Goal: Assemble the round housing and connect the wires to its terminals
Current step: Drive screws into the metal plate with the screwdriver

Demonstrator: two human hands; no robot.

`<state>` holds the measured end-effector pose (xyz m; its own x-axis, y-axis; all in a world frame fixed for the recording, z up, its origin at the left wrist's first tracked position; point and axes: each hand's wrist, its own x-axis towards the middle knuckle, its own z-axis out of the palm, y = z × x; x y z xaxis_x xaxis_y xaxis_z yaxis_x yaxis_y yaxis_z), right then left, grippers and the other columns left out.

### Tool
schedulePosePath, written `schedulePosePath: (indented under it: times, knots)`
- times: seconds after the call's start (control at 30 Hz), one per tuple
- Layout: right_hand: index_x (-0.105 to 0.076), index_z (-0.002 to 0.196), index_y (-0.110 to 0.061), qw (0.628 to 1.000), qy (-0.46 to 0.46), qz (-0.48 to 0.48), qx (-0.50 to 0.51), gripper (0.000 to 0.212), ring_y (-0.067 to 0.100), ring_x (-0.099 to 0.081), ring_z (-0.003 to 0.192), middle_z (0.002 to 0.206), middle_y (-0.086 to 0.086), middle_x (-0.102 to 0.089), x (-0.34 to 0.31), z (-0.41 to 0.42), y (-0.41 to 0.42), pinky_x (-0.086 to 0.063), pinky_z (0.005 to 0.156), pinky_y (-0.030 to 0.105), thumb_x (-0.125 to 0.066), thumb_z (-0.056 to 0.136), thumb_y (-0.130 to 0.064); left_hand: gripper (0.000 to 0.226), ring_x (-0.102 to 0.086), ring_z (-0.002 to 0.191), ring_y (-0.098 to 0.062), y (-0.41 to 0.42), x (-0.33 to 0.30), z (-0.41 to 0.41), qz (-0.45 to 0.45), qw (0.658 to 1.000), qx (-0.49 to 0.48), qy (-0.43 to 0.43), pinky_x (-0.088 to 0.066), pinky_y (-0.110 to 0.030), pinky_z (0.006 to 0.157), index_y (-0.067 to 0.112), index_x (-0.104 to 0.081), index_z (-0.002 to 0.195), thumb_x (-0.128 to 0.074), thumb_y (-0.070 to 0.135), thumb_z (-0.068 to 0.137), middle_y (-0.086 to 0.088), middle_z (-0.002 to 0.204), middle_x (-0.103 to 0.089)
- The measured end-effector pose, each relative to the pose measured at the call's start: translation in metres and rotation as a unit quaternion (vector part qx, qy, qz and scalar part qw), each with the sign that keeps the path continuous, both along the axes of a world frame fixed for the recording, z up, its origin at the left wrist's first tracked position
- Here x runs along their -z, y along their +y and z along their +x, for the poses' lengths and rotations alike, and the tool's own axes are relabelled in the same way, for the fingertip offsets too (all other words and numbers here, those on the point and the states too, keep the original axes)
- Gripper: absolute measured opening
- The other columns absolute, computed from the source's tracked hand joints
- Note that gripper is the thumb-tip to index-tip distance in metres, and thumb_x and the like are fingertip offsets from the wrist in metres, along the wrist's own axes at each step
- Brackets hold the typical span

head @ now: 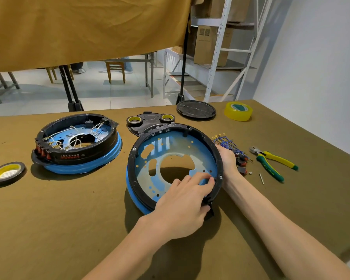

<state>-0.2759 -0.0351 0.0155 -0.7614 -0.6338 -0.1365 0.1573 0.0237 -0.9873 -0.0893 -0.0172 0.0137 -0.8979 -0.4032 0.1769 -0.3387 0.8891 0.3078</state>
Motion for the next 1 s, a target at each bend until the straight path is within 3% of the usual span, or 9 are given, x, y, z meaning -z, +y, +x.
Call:
schedulePosePath:
  times: [0.23, 0.3, 0.37, 0.4, 0.47, 0.6, 0.8, 0.9, 1.0]
  knots:
    - [-0.050, 0.057, -0.008, 0.996, -0.077, 0.022, 0.041, 0.039, 0.009, -0.037, 0.029, 0.045, 0.002, -0.043, -0.009, 0.007, 0.000, -0.029, 0.032, 0.016, -0.050, 0.094, 0.005, 0.059, -0.029, 0.106, -0.006, -0.016, -0.015, 0.004, 0.052, 0.996, 0.040, -0.059, -0.026, -0.027, 0.097, 0.030, -0.034, 0.157, -0.057, 0.028, 0.103, 0.020, 0.159, -0.019]
    - [-0.062, 0.070, -0.005, 0.991, -0.123, 0.017, 0.051, 0.028, 0.012, -0.050, 0.037, 0.055, 0.005, -0.054, -0.007, 0.012, 0.000, -0.039, 0.036, 0.020, -0.051, 0.095, 0.002, 0.047, -0.042, 0.117, -0.009, -0.016, -0.020, 0.005, 0.103, 0.994, 0.026, -0.038, -0.035, -0.030, 0.105, 0.027, -0.048, 0.148, -0.059, 0.032, 0.102, 0.013, 0.156, -0.033]
    - [-0.068, 0.097, 0.001, 0.985, -0.151, 0.019, 0.075, 0.016, 0.022, -0.064, 0.064, 0.083, 0.015, -0.066, -0.004, 0.013, -0.001, -0.052, 0.054, 0.031, -0.052, 0.097, -0.001, 0.030, -0.057, 0.107, -0.010, -0.009, -0.024, 0.001, 0.150, 0.987, -0.042, 0.037, -0.051, -0.036, 0.097, 0.026, -0.062, 0.123, -0.063, 0.042, 0.097, 0.009, 0.128, -0.058]
    - [-0.067, 0.106, 0.002, 0.982, -0.164, 0.019, 0.087, 0.018, 0.027, -0.064, 0.074, 0.094, 0.019, -0.066, -0.003, 0.013, -0.002, -0.053, 0.062, 0.036, -0.053, 0.097, -0.002, 0.030, -0.059, 0.096, -0.008, -0.005, -0.026, -0.002, 0.138, 0.983, -0.095, 0.076, -0.055, -0.036, 0.088, 0.027, -0.062, 0.114, -0.065, 0.048, 0.093, 0.011, 0.110, -0.061]
    - [-0.062, 0.119, 0.003, 0.977, -0.185, 0.015, 0.103, 0.025, 0.028, -0.061, 0.072, 0.099, 0.021, -0.065, -0.005, 0.015, -0.003, -0.050, 0.061, 0.037, -0.052, 0.097, -0.004, 0.040, -0.058, 0.087, -0.007, 0.005, -0.028, -0.008, 0.050, 0.975, -0.181, 0.122, -0.054, -0.031, 0.081, 0.029, -0.056, 0.109, -0.070, 0.057, 0.086, 0.013, 0.097, -0.058]
    - [-0.052, 0.139, -0.003, 0.969, -0.203, 0.009, 0.141, 0.042, 0.019, -0.057, 0.059, 0.095, 0.015, -0.064, -0.020, 0.018, 0.002, -0.042, 0.042, 0.027, -0.051, 0.097, -0.002, 0.064, -0.061, 0.107, -0.014, 0.015, -0.023, -0.012, -0.046, 0.950, -0.235, 0.198, -0.049, -0.031, 0.096, 0.022, -0.050, 0.130, -0.081, 0.047, 0.081, 0.007, 0.116, -0.060]
    - [-0.040, 0.151, -0.009, 0.966, -0.206, 0.021, 0.158, 0.053, 0.017, -0.051, 0.062, 0.113, 0.015, -0.061, -0.033, 0.028, 0.010, -0.039, 0.048, 0.034, -0.047, 0.099, -0.001, 0.095, -0.066, 0.103, -0.023, 0.027, -0.020, -0.008, -0.135, 0.941, -0.240, 0.198, -0.057, -0.042, 0.094, 0.015, -0.046, 0.128, -0.098, 0.043, 0.054, -0.004, 0.114, -0.064]
    - [-0.042, 0.147, -0.008, 0.966, -0.216, 0.001, 0.145, 0.048, 0.022, -0.060, 0.073, 0.122, 0.017, -0.067, -0.041, 0.035, 0.016, -0.044, 0.050, 0.035, -0.047, 0.100, -0.001, 0.094, -0.065, 0.106, -0.026, 0.025, -0.023, -0.003, -0.174, 0.931, -0.264, 0.181, -0.057, -0.042, 0.096, 0.010, -0.048, 0.132, -0.100, 0.023, 0.055, -0.008, 0.118, -0.063]
    - [-0.054, 0.116, -0.003, 0.966, -0.228, -0.084, 0.093, 0.013, 0.024, -0.076, 0.070, 0.095, 0.017, -0.074, -0.059, 0.041, 0.025, -0.058, 0.050, 0.034, -0.049, 0.104, -0.004, 0.090, -0.063, 0.106, -0.023, 0.011, -0.038, 0.009, -0.106, 0.922, -0.251, 0.274, -0.061, -0.039, 0.086, 0.010, -0.049, 0.134, -0.098, 0.013, 0.058, -0.007, 0.116, -0.063]
